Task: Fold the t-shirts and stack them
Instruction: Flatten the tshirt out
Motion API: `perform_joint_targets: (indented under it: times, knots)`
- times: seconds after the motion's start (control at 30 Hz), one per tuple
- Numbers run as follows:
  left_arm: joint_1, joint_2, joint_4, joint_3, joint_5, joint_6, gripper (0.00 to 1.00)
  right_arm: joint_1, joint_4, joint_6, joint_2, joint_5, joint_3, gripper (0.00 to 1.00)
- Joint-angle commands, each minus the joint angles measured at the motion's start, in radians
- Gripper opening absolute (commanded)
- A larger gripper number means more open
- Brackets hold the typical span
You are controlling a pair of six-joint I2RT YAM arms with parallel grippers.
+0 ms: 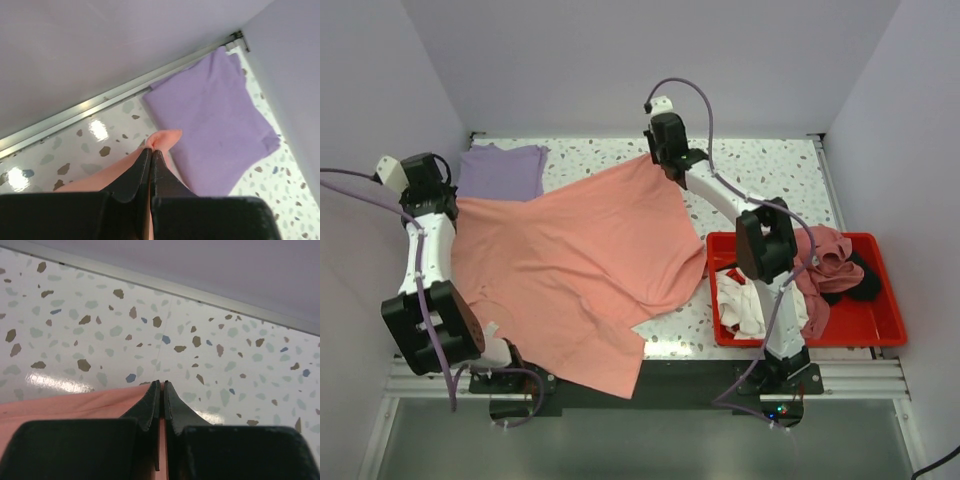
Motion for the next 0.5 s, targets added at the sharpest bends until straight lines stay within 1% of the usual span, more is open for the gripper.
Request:
perform_joint_targets:
  times: [0.0,0.2,0.3,0.43,0.47]
  knots:
    - [-0.006,-0.073,0.102,0.004,0.075,0.048,0.00,-0.009,0.090,-0.074,-0.124,0.129,-0.029,0.00]
    - [-0.013,-0.114,0.170,0.061,0.189,0.081,0.00,-0.018,0.089,-0.124,-0.241,0.166,-0.080,0.00]
    - [-0.014,-0.116,0.183,0.137,0.255,0.091,0.00,-0.018,0.081,-0.138,-0.314,0.178,-0.107,0.00]
    - [-0.015,-0.165,0.183,0.205,0.281,0.093,0.00,-0.018,0.044,-0.146,-0.425,0.187,-0.121,0.00]
    - [-0.015,-0.195,0.182,0.219,0.284,0.096,0.00,-0.018,0.035,-0.147,-0.474,0.186,-0.121,0.00]
